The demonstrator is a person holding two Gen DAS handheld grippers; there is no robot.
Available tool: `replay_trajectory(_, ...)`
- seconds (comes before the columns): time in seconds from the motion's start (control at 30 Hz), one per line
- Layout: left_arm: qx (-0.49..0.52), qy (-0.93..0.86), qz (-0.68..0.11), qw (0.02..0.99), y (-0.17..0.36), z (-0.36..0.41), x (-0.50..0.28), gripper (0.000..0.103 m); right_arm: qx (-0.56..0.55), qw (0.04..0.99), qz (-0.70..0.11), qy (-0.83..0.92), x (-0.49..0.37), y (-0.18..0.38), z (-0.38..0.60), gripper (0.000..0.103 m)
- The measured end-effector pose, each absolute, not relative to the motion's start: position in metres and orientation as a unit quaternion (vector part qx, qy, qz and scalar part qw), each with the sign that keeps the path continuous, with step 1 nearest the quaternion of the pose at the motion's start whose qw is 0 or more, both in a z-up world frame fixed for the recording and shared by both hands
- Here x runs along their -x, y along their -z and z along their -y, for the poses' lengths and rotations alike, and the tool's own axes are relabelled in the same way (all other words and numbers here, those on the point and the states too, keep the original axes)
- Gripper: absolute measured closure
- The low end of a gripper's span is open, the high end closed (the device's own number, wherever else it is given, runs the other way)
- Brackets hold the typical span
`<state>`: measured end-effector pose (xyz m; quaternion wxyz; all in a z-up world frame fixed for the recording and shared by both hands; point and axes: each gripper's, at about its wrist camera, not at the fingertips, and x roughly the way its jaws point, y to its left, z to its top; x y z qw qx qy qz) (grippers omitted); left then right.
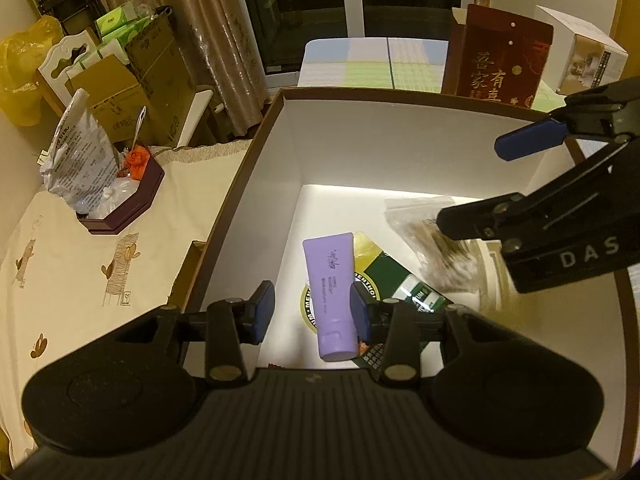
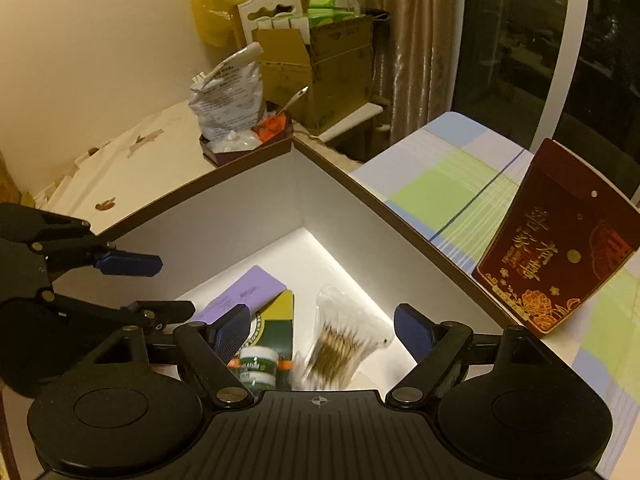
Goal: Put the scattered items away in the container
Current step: 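Open left tool to drop the purple tube while right tool releases swab bag inside, then withdraw both open tools from the box toward the lip balm and pill bottle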
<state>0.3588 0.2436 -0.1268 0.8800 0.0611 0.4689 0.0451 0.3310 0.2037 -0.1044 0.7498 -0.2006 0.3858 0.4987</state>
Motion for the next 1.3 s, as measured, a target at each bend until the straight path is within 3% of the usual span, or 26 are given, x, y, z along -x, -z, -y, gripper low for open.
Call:
replay_trajectory(0.13,-0.066,-0.047,-0.466,0.881,0.121,-0.240,-0.353,0.058,0.208,0.746,-0.387,-0.500,-0.324,0.100,-0.196,0.018)
replay_trajectory(0.27,-0.067,-0.044,-0.463,0.883,0.112,-0.237,-0.344,0.043,0.216,0.745,-0.385,-0.499,-0.312,0.095,-0.191,0.017)
replay_trajectory(0.37,-0.060,-0.043,-0.458,0.886,0.103,-0.236,-0.333,0.033,0.213,0.751,-0.372,-0.502,-0.303,0.086,-0.181,0.000)
replay_trajectory(0.6,-0.031,-0.040,-0.454,0.890,0.075,-0.234,-0.303,0.016,0.177,0.762,-0.349,-0.516,-0.283,0.053,-0.154,0.000)
replay_trajectory(0.87,-0.027,-0.043,-0.435,0.899,0.035,-0.219,-0.262,0.008,0.161,0.790,-0.323,-0.495,-0.251,0.015,-0.124,0.000)
replay_trajectory(1.3,-0.004,-0.039,-0.410,0.911,-0.017,-0.187,-0.185,0.007,0.148,0.791,-0.358,-0.473,-0.196,-0.014,-0.071,0.000)
